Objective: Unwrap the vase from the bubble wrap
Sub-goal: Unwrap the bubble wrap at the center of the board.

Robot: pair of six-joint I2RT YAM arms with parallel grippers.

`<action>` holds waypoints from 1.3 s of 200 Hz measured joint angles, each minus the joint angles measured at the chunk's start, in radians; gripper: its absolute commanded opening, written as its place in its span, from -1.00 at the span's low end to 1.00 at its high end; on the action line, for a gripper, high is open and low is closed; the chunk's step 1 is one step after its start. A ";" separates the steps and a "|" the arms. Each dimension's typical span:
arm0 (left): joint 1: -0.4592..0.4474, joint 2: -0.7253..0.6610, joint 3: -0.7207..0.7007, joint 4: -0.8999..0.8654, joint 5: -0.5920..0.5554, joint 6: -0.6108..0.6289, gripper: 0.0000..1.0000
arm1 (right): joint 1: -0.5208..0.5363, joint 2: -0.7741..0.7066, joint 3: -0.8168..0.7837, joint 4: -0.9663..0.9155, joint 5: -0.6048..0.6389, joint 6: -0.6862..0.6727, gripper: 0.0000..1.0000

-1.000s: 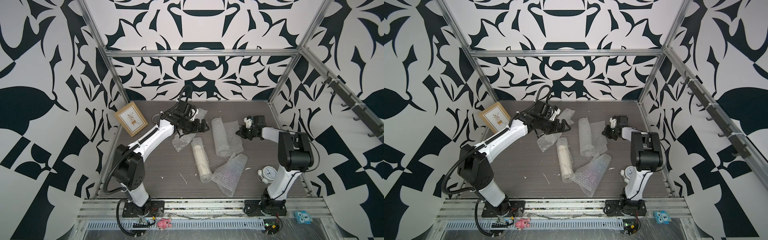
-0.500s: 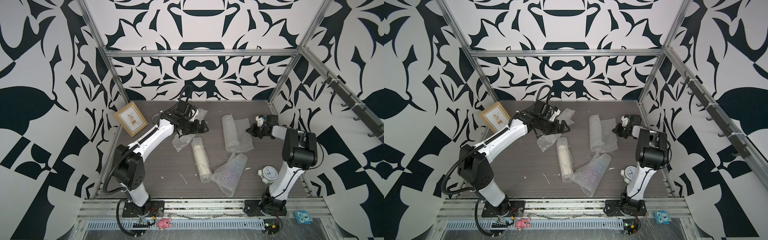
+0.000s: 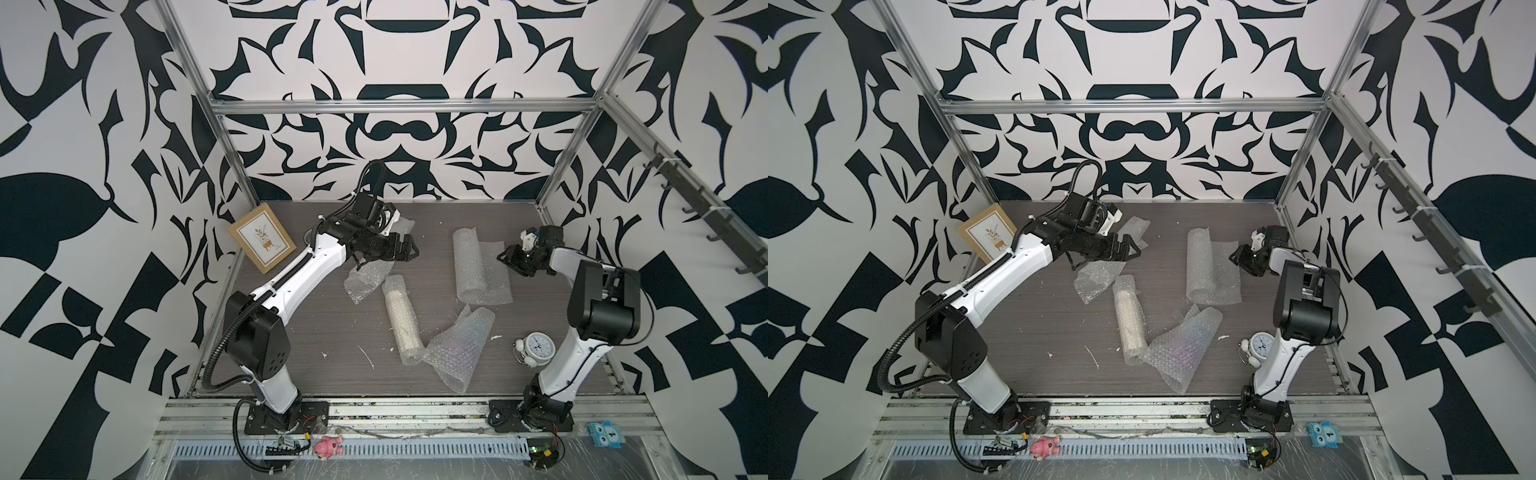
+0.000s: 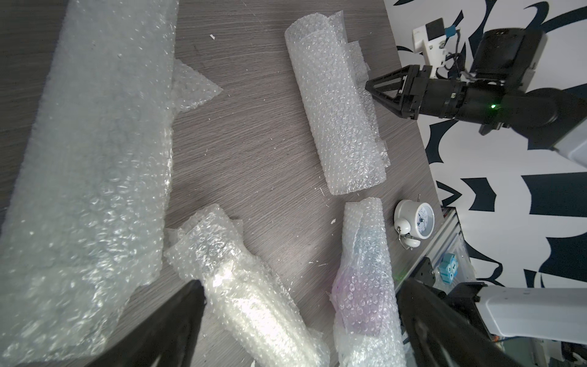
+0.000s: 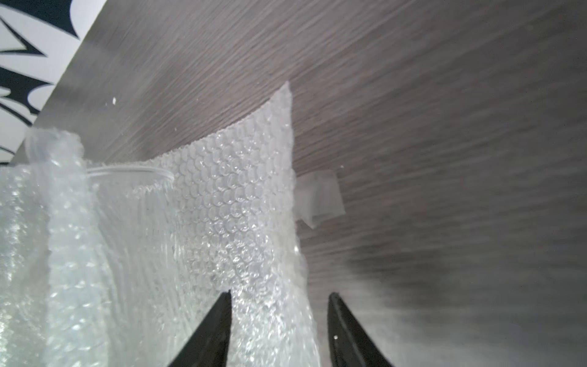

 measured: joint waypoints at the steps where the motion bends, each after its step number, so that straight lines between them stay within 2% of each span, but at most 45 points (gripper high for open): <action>1: 0.000 0.000 0.000 0.000 0.000 0.002 0.98 | 0.000 -0.007 -0.001 0.000 0.008 0.003 0.19; 42: 0.000 0.000 0.000 0.026 0.003 0.080 0.99 | 0.061 -0.210 -0.036 -0.014 0.183 0.039 0.19; 71: 0.000 -0.001 -0.002 0.046 0.002 0.135 0.99 | 0.156 -0.261 -0.037 -0.040 0.264 0.042 0.18; 140: 0.000 -0.096 -0.132 0.099 -0.062 0.219 0.99 | 0.285 -0.153 -0.010 -0.121 0.326 0.045 0.16; 260: 0.000 -0.149 -0.140 0.135 -0.077 0.224 0.98 | 0.419 -0.039 0.097 -0.117 0.293 0.117 0.11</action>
